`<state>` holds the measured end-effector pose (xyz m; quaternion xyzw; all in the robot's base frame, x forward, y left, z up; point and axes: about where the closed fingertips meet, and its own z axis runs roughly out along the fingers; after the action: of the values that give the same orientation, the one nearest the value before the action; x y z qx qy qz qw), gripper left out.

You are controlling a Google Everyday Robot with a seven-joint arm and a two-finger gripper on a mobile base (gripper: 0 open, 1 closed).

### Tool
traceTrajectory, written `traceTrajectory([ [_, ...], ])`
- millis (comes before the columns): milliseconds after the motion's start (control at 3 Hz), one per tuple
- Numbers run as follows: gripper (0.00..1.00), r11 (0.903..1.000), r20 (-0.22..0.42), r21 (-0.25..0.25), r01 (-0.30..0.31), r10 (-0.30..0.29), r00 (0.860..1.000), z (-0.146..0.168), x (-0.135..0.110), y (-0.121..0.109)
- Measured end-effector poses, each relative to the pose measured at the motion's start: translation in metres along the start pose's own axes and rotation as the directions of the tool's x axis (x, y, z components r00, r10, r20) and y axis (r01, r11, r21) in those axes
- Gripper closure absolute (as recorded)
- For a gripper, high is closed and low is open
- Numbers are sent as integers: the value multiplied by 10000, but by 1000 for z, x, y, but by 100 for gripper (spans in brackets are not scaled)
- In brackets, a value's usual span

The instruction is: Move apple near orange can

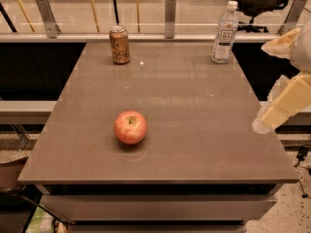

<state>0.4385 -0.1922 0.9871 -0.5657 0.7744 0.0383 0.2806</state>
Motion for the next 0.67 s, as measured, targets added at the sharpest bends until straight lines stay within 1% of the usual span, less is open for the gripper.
traceTrajectory([
  [333,0,9982,792,131,-585,573,9952,11,-5,9],
  [667,0,9932,1489,252,-1136,1086,9829,33,-10,17],
])
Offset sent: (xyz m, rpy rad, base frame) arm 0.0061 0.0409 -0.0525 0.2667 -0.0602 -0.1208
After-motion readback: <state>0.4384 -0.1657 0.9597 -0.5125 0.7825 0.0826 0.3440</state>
